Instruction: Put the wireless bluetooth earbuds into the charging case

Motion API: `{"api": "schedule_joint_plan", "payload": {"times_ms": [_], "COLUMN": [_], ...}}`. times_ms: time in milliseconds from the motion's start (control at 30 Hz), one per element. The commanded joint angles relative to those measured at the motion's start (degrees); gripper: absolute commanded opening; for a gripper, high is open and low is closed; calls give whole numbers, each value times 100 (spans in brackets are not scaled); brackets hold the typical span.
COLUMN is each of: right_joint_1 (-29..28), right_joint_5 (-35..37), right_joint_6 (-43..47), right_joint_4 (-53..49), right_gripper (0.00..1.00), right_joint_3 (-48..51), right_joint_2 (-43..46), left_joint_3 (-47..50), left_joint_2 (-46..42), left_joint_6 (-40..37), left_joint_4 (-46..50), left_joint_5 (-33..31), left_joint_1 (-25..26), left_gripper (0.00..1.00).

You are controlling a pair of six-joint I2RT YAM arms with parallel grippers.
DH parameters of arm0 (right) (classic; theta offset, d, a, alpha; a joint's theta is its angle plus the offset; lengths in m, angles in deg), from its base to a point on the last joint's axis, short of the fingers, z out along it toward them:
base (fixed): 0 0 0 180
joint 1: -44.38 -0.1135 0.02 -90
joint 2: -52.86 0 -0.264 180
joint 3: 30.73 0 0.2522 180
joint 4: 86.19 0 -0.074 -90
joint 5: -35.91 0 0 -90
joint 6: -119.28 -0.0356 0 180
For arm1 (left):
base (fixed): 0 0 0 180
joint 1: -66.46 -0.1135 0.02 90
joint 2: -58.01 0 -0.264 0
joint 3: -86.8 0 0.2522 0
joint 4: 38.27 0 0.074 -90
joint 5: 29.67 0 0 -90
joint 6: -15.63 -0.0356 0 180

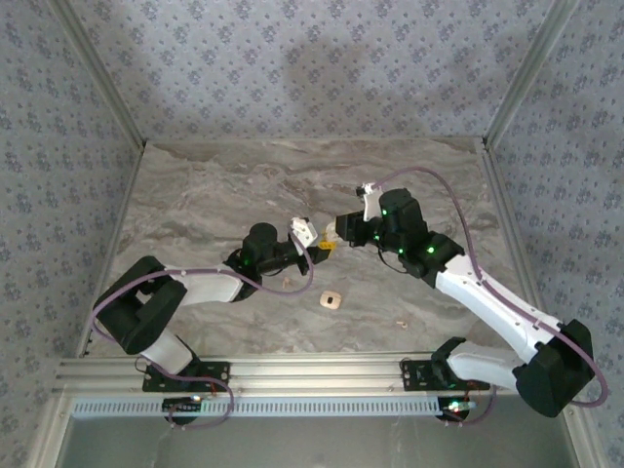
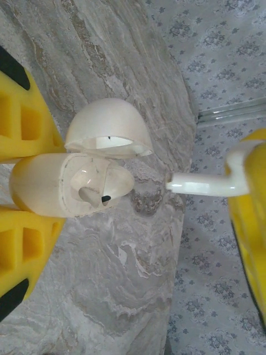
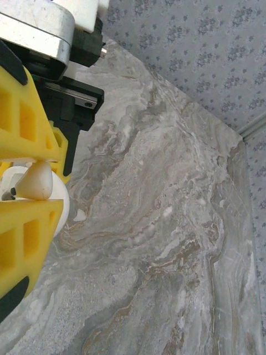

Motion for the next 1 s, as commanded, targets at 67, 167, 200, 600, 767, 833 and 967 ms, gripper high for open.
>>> {"api": "schedule_joint_plan", "payload": {"times_ms": [67, 167, 200, 600, 767, 833, 967], "right_joint_1": [-75, -83, -94, -102, -94, -92, -86], "right_joint_5": [-112, -125, -129, -306, -441, -446, -329], "right_joint_6": [185, 211, 210, 405, 464, 500, 563], "right_joint_4": [45, 23, 19, -277, -372, -423, -501], "right_gripper": [24, 24, 24, 24, 25, 26, 33], "right_joint_3": [94, 87, 81, 63, 10, -34, -138], "right_joint_2": [-135, -215, -240, -286, -403, -444, -429], "left_joint_3": [-178, -170, -161, -116, -116, -123, -121], "left_joint_2": [-16, -32, -42, -61, -103, -126, -178], "left_joint_6": [164, 157, 157, 173, 143, 122, 79], "left_joint_4": [-421, -421, -421, -500, -474, -441, -360], "left_joint_5": [106, 101, 101, 57, 61, 83, 88], "left_joint_1": [49, 49, 49, 38, 34, 33, 31], "left_gripper": [10, 10, 10, 10, 10, 10, 10]}}
